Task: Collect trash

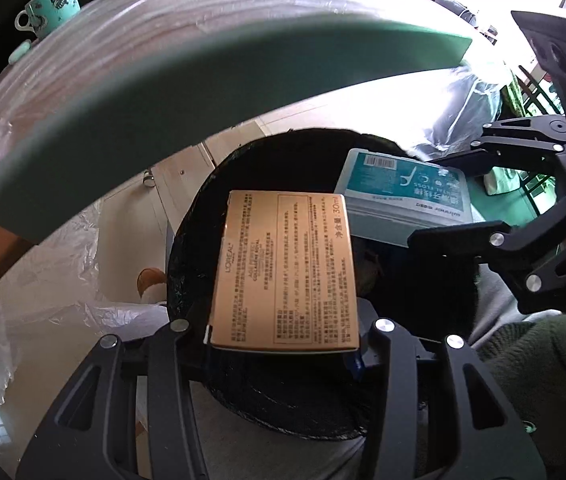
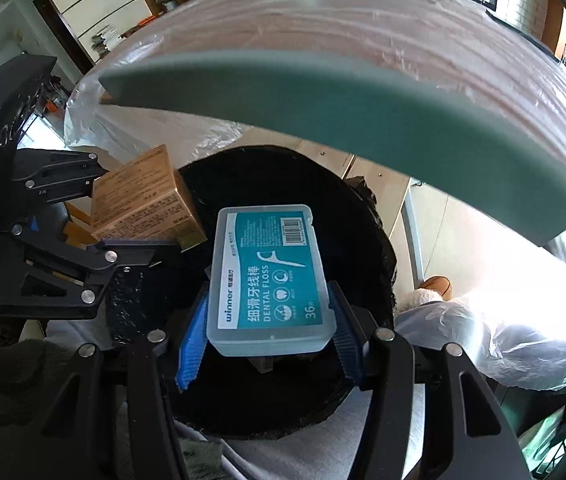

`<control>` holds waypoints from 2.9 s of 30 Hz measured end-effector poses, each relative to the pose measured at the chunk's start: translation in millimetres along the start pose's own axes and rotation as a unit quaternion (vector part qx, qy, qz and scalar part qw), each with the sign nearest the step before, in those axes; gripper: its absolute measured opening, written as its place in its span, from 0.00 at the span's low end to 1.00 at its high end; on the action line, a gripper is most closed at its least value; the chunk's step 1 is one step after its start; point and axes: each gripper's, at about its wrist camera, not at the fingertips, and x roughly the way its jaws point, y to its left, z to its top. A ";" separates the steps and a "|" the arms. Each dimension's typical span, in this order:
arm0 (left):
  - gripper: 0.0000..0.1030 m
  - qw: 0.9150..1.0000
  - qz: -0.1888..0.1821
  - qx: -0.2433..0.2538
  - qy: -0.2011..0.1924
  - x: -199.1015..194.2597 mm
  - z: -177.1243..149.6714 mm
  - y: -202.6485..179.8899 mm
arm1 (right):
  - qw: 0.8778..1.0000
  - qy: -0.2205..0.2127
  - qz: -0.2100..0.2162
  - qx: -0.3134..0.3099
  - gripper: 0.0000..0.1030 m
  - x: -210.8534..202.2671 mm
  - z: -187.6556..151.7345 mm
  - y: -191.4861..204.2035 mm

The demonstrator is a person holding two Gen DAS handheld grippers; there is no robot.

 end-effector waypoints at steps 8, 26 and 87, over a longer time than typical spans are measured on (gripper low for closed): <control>0.67 1.000 0.004 0.000 -0.007 3.6 0.9 3.8 | 1.000 -0.002 -0.007 0.004 0.69 3.1 0.5 3.9; 0.99 0.963 0.029 -0.129 -0.234 -143.9 95.6 96.6 | 0.973 -0.204 -0.069 0.088 0.96 -119.2 112.7 -67.5; 0.99 0.957 0.148 -0.222 -0.116 0.2 211.6 232.4 | 0.944 -0.128 -0.224 0.204 0.97 -18.3 209.2 -239.8</control>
